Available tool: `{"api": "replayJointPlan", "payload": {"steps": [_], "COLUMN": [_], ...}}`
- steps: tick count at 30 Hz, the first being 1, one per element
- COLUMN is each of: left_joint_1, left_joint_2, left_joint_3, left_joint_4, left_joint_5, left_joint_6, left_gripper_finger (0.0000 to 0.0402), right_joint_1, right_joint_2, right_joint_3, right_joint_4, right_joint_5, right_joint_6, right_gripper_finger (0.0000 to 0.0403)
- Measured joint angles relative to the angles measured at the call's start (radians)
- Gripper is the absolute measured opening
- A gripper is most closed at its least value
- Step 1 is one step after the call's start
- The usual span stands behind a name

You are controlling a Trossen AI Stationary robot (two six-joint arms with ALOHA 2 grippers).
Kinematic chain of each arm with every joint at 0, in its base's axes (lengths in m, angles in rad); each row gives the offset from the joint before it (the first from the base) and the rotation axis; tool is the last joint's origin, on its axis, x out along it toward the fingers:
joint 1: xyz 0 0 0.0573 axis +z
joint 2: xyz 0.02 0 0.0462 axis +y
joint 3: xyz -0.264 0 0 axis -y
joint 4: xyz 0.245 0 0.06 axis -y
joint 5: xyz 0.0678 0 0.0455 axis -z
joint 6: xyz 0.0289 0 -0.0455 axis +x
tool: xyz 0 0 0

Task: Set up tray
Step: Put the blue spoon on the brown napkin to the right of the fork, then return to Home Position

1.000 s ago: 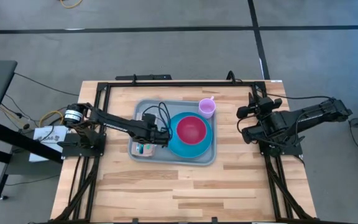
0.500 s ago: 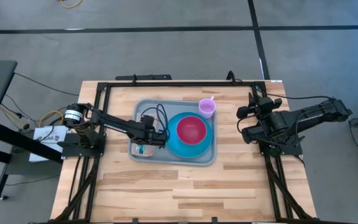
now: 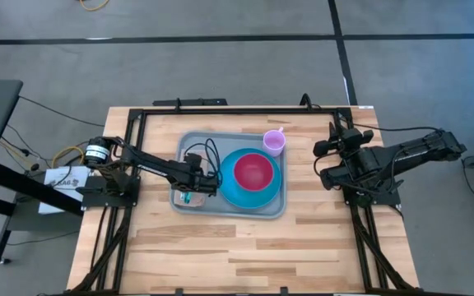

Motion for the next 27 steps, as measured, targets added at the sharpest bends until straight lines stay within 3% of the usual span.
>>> {"api": "replayJointPlan", "payload": {"steps": [22,27], "left_joint_1": [0.000,0.001], "left_joint_2": [0.000,0.000], "left_joint_3": [0.000,0.056], "left_joint_4": [0.064,-0.015], "left_joint_5": [-0.013,0.035], "left_joint_6": [0.025,0.061], "left_gripper_finger": [0.0052,0.0052], "right_joint_1": [0.000,0.000], "right_joint_2": [0.000,0.000], "right_joint_3": [0.000,0.000], "right_joint_4": [0.000,0.000], "right_joint_5": [0.000,0.003], "right_joint_6": [0.000,0.000], "right_gripper_finger": [0.0067,0.0067]}}
